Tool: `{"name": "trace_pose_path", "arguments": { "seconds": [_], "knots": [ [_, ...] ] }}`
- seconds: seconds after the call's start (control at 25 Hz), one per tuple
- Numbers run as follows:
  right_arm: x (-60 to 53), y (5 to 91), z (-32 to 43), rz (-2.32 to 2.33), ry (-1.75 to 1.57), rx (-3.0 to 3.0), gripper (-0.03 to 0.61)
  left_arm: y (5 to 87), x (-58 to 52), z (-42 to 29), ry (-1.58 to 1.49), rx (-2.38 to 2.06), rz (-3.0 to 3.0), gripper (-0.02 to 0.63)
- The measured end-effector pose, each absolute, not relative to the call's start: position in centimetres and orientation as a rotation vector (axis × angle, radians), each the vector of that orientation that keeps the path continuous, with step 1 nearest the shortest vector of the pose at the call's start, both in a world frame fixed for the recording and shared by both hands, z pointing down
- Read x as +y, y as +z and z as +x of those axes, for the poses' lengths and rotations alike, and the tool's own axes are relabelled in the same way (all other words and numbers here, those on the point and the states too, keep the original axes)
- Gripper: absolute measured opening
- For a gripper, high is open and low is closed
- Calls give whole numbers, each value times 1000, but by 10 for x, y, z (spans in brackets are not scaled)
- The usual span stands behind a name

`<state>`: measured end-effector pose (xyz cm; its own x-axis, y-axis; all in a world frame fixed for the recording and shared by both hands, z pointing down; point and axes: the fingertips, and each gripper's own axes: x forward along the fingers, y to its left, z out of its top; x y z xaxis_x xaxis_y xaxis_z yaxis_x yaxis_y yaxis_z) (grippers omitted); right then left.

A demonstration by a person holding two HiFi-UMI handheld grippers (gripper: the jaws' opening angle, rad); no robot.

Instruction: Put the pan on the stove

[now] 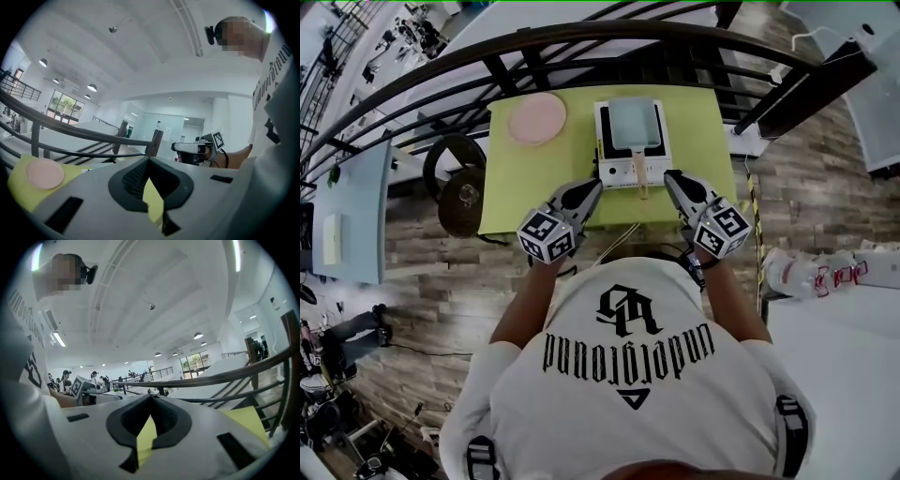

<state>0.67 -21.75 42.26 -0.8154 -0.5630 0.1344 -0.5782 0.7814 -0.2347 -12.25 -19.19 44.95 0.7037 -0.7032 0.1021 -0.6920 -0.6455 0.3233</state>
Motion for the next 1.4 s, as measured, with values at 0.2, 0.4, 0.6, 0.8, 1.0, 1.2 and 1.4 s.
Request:
{"name": "trace_pose_path", "arguments": {
  "seconds": [0.2,0.4,0.6,0.8,1.0,1.2,1.4],
  "knots": [
    [-208,412,27,903,370,-2934,-2,442,-179,-104,-55,-1138,2569,2],
    [-186,400,62,830,313,-2941,-2,439,-161,-67,-36,-1178,2542,2],
    [-156,398,115,777,314,-2962,-2,441,-134,-12,-21,-1191,2527,2],
    [-115,408,153,694,309,-2964,-2,444,-91,38,-20,-1210,2501,2],
    [-82,420,176,640,346,-2972,-2,437,-51,71,1,-1213,2513,2],
    [-52,422,180,626,335,-2981,-2,427,-18,78,-3,-1214,2526,2],
    [-19,417,174,654,291,-2978,-2,420,11,72,-27,-1167,2542,2]
  ]
}}
